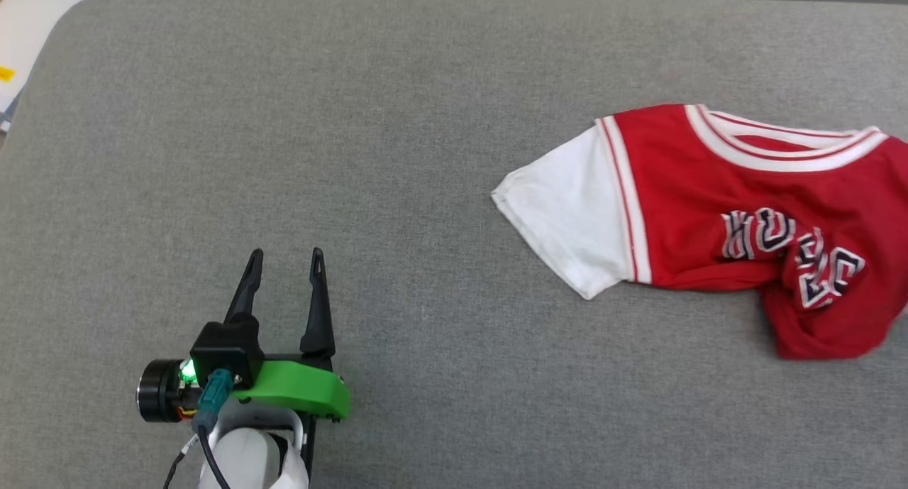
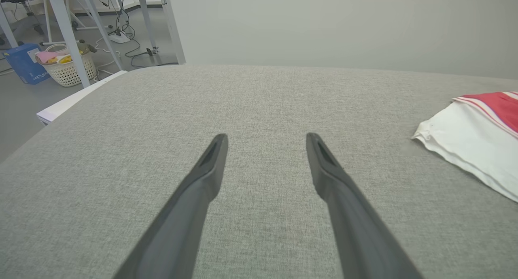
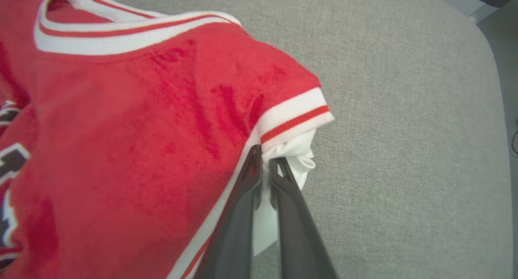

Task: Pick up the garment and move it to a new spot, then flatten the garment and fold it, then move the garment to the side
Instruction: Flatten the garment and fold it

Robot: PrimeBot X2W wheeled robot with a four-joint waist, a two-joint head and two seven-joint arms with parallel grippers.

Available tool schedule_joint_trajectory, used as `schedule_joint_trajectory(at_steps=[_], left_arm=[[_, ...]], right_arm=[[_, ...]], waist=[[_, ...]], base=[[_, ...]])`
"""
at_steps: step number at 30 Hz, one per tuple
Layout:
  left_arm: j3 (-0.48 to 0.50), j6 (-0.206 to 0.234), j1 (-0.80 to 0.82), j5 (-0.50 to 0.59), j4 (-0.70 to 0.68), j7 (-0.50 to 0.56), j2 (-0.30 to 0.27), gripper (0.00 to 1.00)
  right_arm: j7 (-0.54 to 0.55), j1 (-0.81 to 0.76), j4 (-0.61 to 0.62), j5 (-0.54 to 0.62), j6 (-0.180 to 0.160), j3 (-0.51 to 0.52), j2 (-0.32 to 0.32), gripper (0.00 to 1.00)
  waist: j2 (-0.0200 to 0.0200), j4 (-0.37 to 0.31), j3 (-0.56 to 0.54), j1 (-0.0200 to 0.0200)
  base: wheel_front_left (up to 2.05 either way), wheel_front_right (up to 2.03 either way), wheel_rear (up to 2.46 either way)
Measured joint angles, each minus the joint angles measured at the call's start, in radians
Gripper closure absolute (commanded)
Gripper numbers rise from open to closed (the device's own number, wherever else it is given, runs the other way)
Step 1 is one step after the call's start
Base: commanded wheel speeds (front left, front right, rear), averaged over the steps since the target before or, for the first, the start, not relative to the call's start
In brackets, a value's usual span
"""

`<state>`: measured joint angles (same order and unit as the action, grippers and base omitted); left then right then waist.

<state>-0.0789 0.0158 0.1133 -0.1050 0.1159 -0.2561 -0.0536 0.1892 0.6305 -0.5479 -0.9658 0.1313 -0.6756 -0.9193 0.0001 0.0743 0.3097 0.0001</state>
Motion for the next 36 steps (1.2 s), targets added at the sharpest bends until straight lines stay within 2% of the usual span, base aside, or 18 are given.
schedule_joint_trajectory(at_steps=[5, 8, 9, 10, 19, 24, 28, 30, 32, 36], left_arm=[[0.001, -0.004, 0.018, 0.004, 0.001, 0.000, 0.000, 0.00], [0.004, -0.004, 0.021, 0.009, 0.004, 0.000, 0.000, 0.00], [0.008, -0.004, 0.021, 0.010, 0.004, 0.000, 0.001, 0.00], [0.014, -0.004, 0.021, 0.012, 0.005, 0.000, 0.001, 0.00], [0.059, -0.035, 0.022, 0.034, 0.002, 0.000, -0.016, 0.00], [0.056, -0.084, 0.093, 0.044, -0.006, 0.000, -0.056, 0.00], [0.038, -0.115, 0.205, 0.045, 0.011, 0.000, -0.110, 0.00], [0.011, -0.128, 0.270, 0.045, 0.041, 0.000, -0.138, 0.00], [-0.021, -0.135, 0.333, 0.045, 0.073, 0.003, -0.160, 0.00], [-0.107, -0.143, 0.484, 0.000, 0.127, 0.080, -0.192, 0.00]], right_arm=[[0.022, -0.029, -0.146, -0.012, 0.000, 0.037, 0.064, 1.00], [-0.008, -0.029, -0.189, -0.006, 0.000, 0.063, 0.084, 1.00], [-0.033, -0.028, -0.198, -0.004, 0.000, 0.072, 0.095, 0.69], [-0.068, -0.028, -0.208, 0.008, 0.000, 0.078, 0.104, 0.00], [-0.386, -0.026, -0.263, 0.188, 0.000, 0.181, 0.179, 0.00], [-0.441, -0.026, -0.209, 0.327, 0.000, 0.318, 0.259, 0.00], [-0.445, -0.070, -0.031, 0.485, 0.000, 0.517, 0.350, 0.00], [-0.446, -0.135, 0.079, 0.571, 0.000, 0.606, 0.416, 0.00], [-0.446, -0.205, 0.169, 0.641, 0.000, 0.664, 0.481, 0.00], [-0.446, -0.316, 0.332, 0.737, 0.000, 0.725, 0.600, 0.00]], waist=[[0.0000, 0.014, 0.030, 0.0000], [0.0000, 0.021, 0.033, 0.0000], [0.0000, 0.021, 0.030, 0.0000], [0.0000, 0.021, 0.027, -0.0001], [0.0000, -0.017, -0.038, 0.0000], [0.0000, -0.055, -0.060, 0.0000], [0.0000, -0.082, -0.070, 0.0000], [0.0000, -0.094, -0.074, 0.0000], [0.0000, -0.103, -0.076, 0.0000], [0.0000, -0.119, -0.076, -0.0001]], base=[[0.00, 0.00, 0.00], [0.00, 0.00, 0.00], [0.00, 0.00, 0.00], [0.00, 0.00, 0.00], [0.00, 0.00, 0.00], [0.00, 0.00, 0.00], [0.00, 0.00, 0.00], [0.00, 0.00, 0.00], [0.00, 0.00, 0.00], [0.00, 0.00, 0.00]])
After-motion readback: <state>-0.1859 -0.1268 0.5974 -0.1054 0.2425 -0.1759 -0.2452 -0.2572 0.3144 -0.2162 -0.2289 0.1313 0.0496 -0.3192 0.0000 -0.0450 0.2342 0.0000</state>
